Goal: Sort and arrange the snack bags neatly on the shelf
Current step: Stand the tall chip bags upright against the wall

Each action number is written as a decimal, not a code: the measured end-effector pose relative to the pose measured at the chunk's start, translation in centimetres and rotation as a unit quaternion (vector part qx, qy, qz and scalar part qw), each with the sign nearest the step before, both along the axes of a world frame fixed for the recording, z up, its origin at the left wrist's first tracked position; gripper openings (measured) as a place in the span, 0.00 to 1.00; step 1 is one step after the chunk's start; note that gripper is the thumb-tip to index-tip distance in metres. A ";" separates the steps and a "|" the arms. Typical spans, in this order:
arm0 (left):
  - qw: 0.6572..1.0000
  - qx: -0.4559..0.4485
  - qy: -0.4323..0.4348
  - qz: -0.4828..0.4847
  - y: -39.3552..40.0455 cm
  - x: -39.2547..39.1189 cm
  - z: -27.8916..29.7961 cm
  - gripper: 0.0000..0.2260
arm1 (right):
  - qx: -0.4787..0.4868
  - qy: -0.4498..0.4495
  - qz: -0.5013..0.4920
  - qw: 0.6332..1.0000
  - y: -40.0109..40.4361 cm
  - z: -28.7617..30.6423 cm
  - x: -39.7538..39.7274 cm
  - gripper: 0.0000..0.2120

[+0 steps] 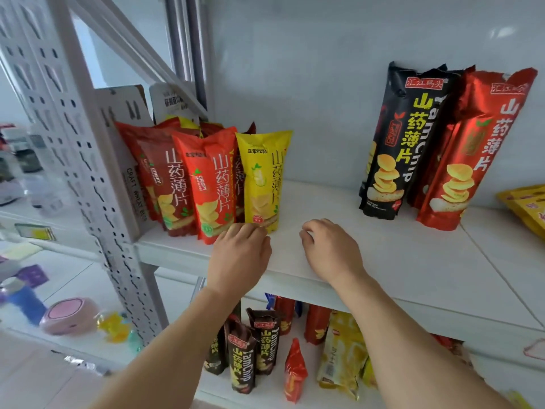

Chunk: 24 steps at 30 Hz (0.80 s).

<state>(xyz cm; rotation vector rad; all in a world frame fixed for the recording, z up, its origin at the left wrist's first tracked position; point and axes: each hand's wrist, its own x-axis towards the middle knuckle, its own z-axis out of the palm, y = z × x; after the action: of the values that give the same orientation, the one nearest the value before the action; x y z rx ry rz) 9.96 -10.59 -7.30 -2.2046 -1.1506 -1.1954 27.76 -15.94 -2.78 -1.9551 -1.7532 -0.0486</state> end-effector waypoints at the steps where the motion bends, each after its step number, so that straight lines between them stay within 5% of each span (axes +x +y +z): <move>1: 1.000 0.011 -0.014 0.001 0.3 -1.1 0.0 0.11 | 0.011 0.022 0.007 1.000 0.3 -0.1 -1.2 0.14; 12: 0.988 0.020 -0.152 -0.023 3.9 -9.2 0.4 0.12 | 0.049 0.287 0.063 0.955 3.9 -0.7 -11.7 0.17; 18: 0.965 -0.001 -0.262 -0.021 4.6 -11.3 0.0 0.15 | 0.095 0.341 0.063 0.933 5.2 -1.1 -14.8 0.27; 24: 0.912 -0.147 -0.380 -0.058 5.9 -12.5 1.3 0.26 | 0.132 0.342 0.025 0.930 7.1 -1.6 -16.5 0.36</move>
<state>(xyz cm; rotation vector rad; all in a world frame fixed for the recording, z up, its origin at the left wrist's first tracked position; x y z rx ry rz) -2.57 -4.68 -5.99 -2.0654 -1.5786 -2.1708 11.28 -8.89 -4.40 -1.4787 -1.2495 0.3566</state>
